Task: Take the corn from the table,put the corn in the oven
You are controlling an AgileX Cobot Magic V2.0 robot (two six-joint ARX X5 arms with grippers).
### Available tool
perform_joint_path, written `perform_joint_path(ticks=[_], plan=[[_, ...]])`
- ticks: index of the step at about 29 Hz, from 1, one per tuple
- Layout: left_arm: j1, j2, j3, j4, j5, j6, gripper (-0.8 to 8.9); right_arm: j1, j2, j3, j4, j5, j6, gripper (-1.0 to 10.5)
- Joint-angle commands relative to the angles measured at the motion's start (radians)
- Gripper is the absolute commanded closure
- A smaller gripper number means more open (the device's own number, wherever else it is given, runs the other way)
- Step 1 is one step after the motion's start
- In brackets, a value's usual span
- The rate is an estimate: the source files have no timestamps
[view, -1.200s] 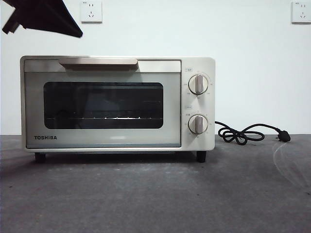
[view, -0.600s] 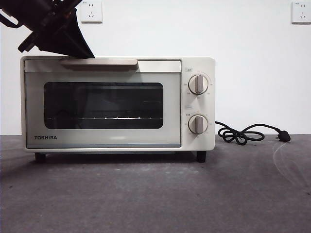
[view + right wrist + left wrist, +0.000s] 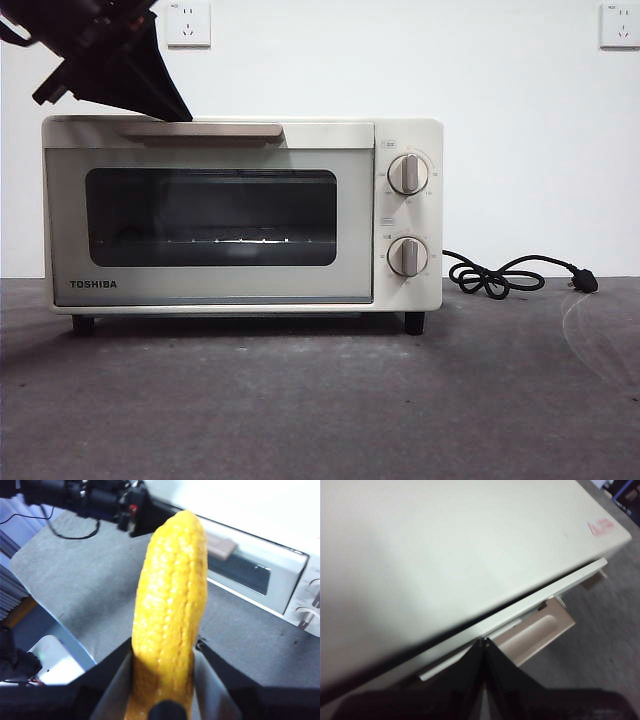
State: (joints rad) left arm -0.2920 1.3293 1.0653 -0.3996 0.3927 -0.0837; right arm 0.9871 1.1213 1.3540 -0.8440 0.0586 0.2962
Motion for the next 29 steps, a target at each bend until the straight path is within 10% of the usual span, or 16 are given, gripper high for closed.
perform_joint_path(ticks=[1,29], plan=[[-0.018,0.030,-0.040,-0.139,-0.018,0.047,8.19,0.001,0.000,0.002,0.006,0.012,-0.012,9.6],[-0.216,-0.441,-0.040,-0.340,-0.062,0.016,8.19,0.002,0.024,0.002,0.098,0.009,-0.077,9.6]])
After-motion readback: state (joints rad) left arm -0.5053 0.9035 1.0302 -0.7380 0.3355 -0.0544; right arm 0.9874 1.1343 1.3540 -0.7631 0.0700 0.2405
